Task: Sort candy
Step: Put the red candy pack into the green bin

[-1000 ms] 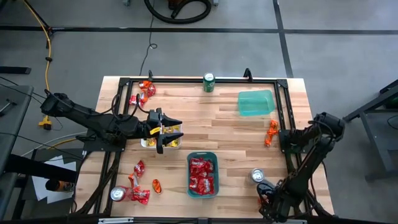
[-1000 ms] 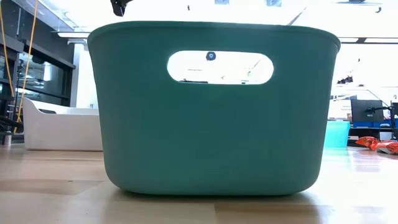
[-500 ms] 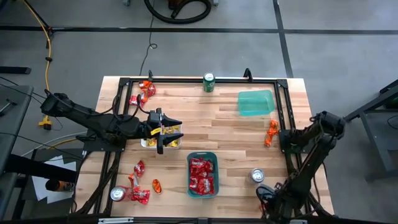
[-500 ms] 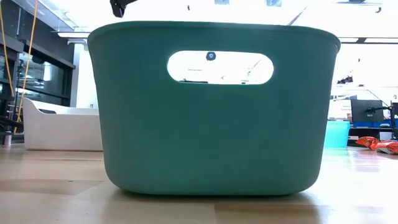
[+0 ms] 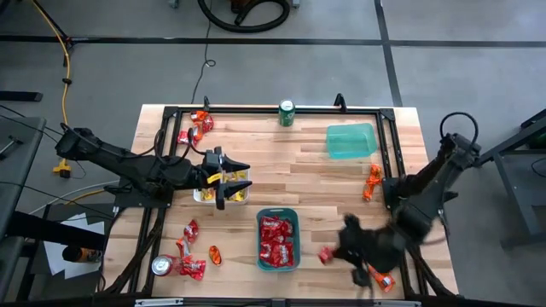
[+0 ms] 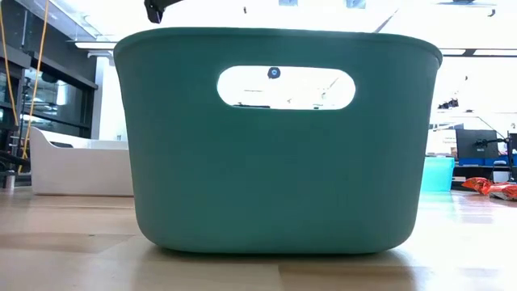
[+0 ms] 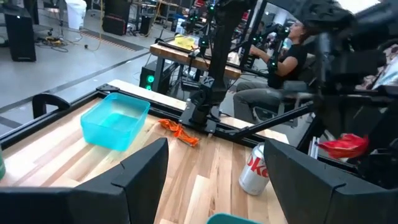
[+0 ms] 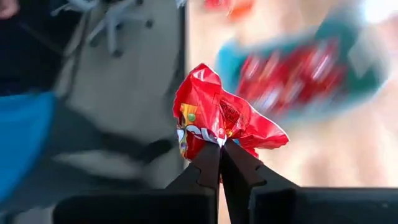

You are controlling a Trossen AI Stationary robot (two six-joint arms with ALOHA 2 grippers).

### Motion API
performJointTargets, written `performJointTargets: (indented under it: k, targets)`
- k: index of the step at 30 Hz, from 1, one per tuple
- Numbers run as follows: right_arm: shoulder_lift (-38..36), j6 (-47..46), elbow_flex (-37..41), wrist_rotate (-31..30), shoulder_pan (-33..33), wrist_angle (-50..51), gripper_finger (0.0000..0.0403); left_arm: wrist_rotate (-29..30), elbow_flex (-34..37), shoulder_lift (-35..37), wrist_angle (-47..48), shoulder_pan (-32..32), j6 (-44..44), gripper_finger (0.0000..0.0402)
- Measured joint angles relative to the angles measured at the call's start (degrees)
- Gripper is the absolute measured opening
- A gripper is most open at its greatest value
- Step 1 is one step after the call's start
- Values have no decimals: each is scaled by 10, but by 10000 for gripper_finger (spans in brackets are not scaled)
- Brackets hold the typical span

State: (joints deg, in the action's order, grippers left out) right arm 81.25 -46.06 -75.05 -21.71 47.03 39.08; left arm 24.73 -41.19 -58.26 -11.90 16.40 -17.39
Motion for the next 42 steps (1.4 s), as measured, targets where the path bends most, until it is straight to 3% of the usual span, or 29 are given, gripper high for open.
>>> performJointTargets:
  k: [3,8,18,27,30,35,42]
  targets:
    - [3,123,12,5,-62,-40,4,-8,0,0,0,0,-5,252]
    - [44,242,24,116,-158,-92,1,-20,0,0,0,0,-5,252]
    - [126,285,24,193,-242,-141,34,-20,0,0,0,0,-5,252]
    - [128,306,7,188,-244,-138,184,-20,0,0,0,0,-4,252]
    - [127,319,-26,194,-249,-89,216,-18,0,0,0,0,-4,252]
    - [108,343,-125,160,-273,39,222,-17,0,0,-4,0,-25,252]
    - [15,354,-157,73,-313,54,209,-33,0,2,-5,-7,-33,252]
